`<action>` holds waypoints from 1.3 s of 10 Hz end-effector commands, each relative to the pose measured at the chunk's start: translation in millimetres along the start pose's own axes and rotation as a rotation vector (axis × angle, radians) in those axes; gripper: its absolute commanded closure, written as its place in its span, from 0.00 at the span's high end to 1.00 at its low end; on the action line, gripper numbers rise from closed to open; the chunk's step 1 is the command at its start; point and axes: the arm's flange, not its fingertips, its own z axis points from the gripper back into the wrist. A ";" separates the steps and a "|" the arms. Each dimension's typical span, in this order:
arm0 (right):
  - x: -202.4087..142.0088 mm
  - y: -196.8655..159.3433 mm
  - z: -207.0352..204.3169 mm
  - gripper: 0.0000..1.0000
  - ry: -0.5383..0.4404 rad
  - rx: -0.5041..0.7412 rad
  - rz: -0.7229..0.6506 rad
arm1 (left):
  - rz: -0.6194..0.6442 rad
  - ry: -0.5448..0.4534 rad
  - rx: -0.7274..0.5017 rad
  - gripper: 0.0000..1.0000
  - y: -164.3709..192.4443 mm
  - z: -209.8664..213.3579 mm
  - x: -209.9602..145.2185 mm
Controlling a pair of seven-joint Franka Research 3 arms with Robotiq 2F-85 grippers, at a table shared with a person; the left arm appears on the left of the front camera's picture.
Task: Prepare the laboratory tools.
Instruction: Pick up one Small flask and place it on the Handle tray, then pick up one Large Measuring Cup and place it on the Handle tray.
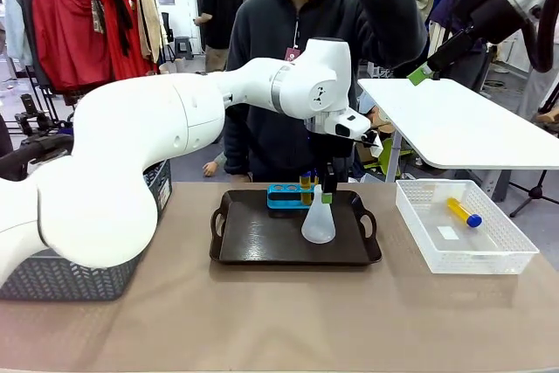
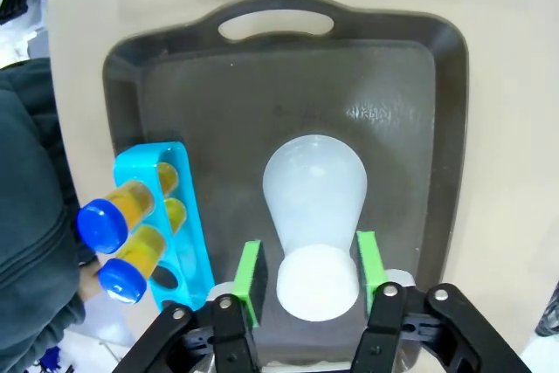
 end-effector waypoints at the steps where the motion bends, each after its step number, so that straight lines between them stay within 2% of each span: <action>1: 0.5 0.6 1.9 1.00 -0.003 0.001 0.005 | 0.006 -0.023 -0.008 0.99 7.6 16.4 -1.1; 3: 0.5 0.6 1.9 1.00 -0.003 0.001 0.005 | 0.025 -0.031 -0.011 1.00 1.7 21.9 -8.1; 6: 0.5 0.6 1.9 1.00 -0.003 0.001 0.005 | 0.092 -0.049 0.017 1.00 -5.5 42.4 -39.5; 11: 0.5 0.6 1.9 1.00 -0.003 0.001 0.005 | 0.303 -0.056 0.080 1.00 -28.8 95.9 -115.7; 13: 0.5 0.6 1.9 1.00 -0.003 0.001 0.005 | 0.422 -0.053 0.093 1.00 -23.3 116.1 -152.9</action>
